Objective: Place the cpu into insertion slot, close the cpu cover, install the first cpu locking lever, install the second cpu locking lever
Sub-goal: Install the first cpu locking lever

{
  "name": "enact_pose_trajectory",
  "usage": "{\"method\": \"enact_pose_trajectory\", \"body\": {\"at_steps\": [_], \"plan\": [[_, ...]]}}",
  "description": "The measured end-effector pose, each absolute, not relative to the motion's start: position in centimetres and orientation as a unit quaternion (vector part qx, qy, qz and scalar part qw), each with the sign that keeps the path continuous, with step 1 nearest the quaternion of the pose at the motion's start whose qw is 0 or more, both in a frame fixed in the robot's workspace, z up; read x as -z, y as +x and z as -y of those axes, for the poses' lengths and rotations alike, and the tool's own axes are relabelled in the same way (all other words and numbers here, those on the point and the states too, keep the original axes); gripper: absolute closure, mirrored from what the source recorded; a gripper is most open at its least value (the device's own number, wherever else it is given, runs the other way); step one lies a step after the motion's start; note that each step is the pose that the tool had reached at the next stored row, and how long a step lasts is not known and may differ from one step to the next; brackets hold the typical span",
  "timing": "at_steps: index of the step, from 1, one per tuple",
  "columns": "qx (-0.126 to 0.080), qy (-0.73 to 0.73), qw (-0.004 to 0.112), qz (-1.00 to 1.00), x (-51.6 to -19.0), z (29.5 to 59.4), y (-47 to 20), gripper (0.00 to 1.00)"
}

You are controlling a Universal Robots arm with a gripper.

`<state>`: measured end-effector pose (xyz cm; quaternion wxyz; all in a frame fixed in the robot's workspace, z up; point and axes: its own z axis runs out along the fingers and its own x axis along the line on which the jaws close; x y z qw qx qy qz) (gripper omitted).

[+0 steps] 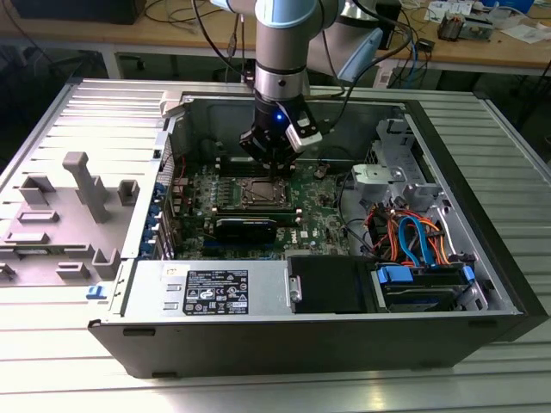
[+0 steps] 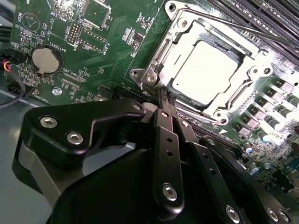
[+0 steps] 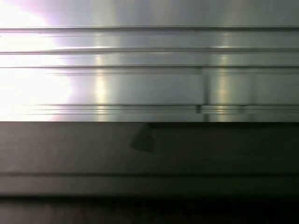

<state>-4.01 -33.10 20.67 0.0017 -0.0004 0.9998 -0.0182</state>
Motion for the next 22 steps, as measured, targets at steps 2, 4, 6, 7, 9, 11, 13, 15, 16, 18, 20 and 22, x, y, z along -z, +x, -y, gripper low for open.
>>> {"method": "enact_pose_trajectory", "body": {"at_steps": [2, 4, 6, 7, 9, 11, 13, 15, 16, 18, 20, 22], "plan": [[0.018, 0.000, 0.002, -1.000, -20.59, 33.12, -4.00, 0.89], [0.019, 0.000, 0.001, -1.000, -20.48, 33.12, -3.99, 0.89], [0.019, 0.000, 0.002, -1.000, -20.32, 33.12, -3.98, 0.89], [0.019, 0.000, 0.002, -1.000, -20.27, 33.11, -3.97, 0.89], [0.019, 0.000, 0.001, -1.000, -20.18, 33.12, -3.96, 0.89], [0.019, 0.000, 0.001, -1.000, -20.17, 33.12, -3.96, 0.89], [0.019, 0.000, 0.001, -1.000, -20.17, 33.10, -3.96, 0.89], [0.017, -0.001, 0.001, -1.000, -20.17, 33.07, -3.96, 0.89], [0.016, 0.000, 0.002, -1.000, -20.16, 33.04, -3.96, 0.89], [0.014, 0.000, 0.002, -1.000, -20.15, 33.02, -3.96, 0.89], [0.012, 0.000, 0.002, -1.000, -20.32, 33.01, -3.95, 0.89], [0.012, 0.000, 0.002, -1.000, -20.80, 33.03, -3.95, 0.89]]}}
